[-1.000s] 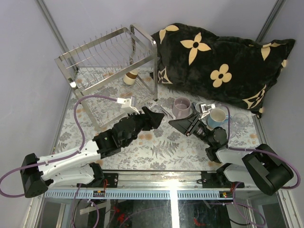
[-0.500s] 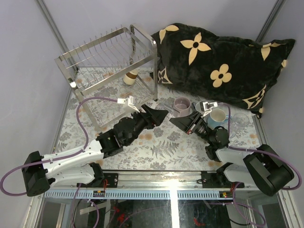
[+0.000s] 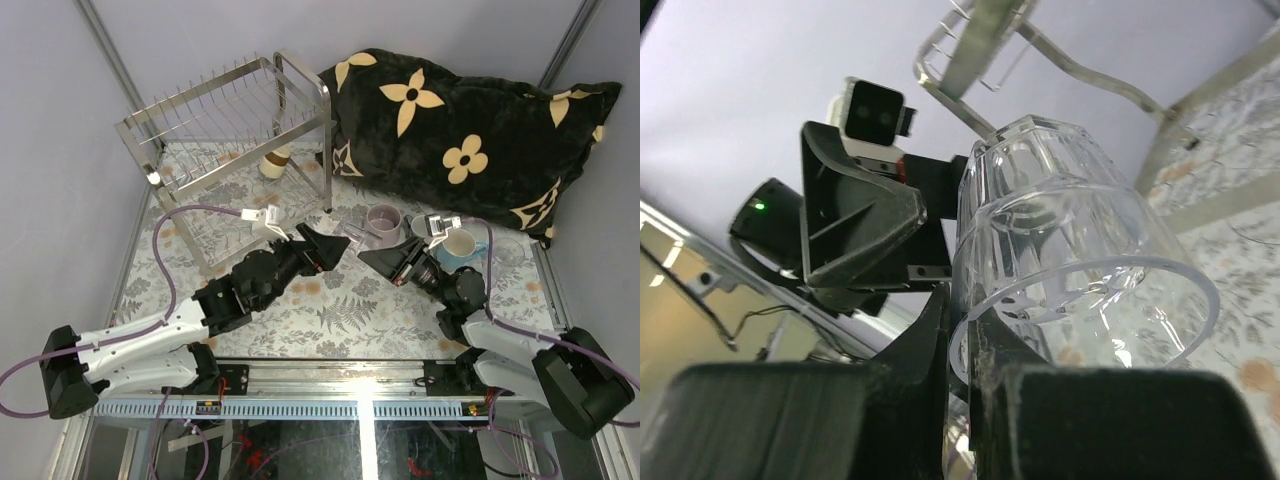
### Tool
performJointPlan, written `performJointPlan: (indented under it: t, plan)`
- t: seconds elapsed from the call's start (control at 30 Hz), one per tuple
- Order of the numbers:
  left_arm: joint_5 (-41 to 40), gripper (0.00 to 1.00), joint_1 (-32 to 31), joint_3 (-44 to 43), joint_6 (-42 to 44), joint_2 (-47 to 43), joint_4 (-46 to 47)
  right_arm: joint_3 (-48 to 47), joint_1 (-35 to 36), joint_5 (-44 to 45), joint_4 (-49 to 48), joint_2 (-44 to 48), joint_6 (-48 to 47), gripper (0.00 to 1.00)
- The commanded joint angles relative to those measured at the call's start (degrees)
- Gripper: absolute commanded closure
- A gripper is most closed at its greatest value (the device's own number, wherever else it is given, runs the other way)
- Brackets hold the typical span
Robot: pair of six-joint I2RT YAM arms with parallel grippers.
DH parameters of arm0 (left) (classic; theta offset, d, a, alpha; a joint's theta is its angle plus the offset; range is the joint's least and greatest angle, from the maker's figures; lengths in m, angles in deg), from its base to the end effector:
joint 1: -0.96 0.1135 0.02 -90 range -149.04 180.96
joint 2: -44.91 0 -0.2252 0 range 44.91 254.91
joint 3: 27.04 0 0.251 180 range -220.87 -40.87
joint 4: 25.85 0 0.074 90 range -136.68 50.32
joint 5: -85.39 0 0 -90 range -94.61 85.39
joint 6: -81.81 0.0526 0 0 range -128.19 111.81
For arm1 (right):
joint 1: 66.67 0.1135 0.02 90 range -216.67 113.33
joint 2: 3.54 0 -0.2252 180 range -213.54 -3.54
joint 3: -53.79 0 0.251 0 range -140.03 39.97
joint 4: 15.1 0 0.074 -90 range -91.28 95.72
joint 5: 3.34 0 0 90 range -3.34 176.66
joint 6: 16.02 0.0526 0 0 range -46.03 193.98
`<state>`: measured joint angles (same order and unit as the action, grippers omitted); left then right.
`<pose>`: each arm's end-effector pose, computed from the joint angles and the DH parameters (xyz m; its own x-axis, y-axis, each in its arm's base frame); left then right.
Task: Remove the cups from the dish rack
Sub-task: Place the cup at the center of the board.
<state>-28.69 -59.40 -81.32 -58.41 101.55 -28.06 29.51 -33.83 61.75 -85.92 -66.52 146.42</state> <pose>0.1515 -0.2228 0.2815 -0.4805 -0.5743 -0.6628 0.3487 0.5683 -0.7453 0.1700 0.1361 0.2219 -0.6199 0.6291 -0.4690 -0.6647 -0.1034 0.7399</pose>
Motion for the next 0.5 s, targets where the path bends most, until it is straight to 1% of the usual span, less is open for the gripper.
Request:
performJointPlan:
  t: [0.0,0.13,0.2,0.3,0.37,0.47]
  plan:
    - [-5.51,0.13,-0.24,-1.07,4.38,-2.69,-7.0,-3.77,-0.1,1.58,14.63,7.67,-10.79,1.0]
    - [-8.24,0.1,-0.21,0.3,5.79,-5.42,-9.97,-9.53,-0.14,3.6,38.77,15.3,-21.63,1.0]
    - [-9.89,0.09,-0.26,1.26,6.45,-7.01,-11.0,-13.91,-0.14,5.36,51.55,17.52,-27.36,1.0]
    - [-11.77,0.1,-0.23,2.8,7.03,-8.58,-12.33,-22.11,-0.13,8.77,71.04,16.87,-35.74,1.0]
    - [-12.36,0.1,-0.24,3.29,7.23,-8.83,-13.26,-27.01,-0.14,10.79,82.01,15.05,-40.67,1.0]
    - [-13.02,0.1,-0.26,3.68,7.83,-7.98,-14.36,-30.73,-0.15,13.69,91.48,12.69,-44.63,1.0]
